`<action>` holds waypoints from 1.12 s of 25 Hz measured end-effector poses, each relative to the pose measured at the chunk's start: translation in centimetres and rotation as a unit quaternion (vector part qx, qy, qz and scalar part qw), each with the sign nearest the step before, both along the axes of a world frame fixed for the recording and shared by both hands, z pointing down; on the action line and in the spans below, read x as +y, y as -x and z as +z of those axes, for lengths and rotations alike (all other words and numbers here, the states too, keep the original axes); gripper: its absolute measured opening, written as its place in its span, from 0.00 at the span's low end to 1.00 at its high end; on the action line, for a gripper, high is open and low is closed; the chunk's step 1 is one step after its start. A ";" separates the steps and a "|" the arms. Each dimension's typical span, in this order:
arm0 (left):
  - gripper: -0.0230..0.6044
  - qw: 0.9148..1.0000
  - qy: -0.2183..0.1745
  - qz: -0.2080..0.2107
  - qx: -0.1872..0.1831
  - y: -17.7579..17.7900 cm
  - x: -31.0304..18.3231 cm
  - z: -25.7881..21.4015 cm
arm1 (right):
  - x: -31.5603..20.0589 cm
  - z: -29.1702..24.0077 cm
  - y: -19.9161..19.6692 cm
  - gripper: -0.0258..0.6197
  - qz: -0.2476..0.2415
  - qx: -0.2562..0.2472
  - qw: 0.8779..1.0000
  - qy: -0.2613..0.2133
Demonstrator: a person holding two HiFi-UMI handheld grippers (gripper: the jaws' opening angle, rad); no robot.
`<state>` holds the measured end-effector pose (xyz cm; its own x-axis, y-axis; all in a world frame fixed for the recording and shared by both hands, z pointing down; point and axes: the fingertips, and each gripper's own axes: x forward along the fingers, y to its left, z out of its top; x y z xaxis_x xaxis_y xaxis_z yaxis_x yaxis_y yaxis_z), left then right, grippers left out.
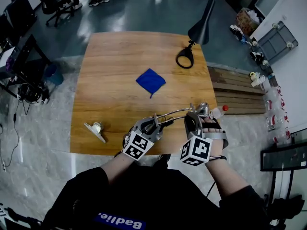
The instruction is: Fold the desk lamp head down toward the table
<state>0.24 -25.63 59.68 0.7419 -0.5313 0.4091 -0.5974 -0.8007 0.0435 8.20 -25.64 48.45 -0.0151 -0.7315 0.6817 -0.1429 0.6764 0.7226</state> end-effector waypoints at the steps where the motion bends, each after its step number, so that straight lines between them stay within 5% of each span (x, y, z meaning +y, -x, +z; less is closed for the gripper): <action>1: 0.23 1.000 0.000 0.000 0.001 0.0 0.0 0.0 | 0.0 0.8 -0.3 0.13 0.005 -0.011 1.000 0.006; 13: 0.23 1.000 0.000 -0.002 0.000 0.0 -0.1 0.0 | -0.5 7.7 -1.5 0.10 0.049 -0.088 0.993 0.067; 28: 0.23 1.000 0.000 -0.008 -0.002 0.0 -0.2 -0.2 | -0.2 11.7 -0.3 0.10 0.075 -0.202 0.967 0.137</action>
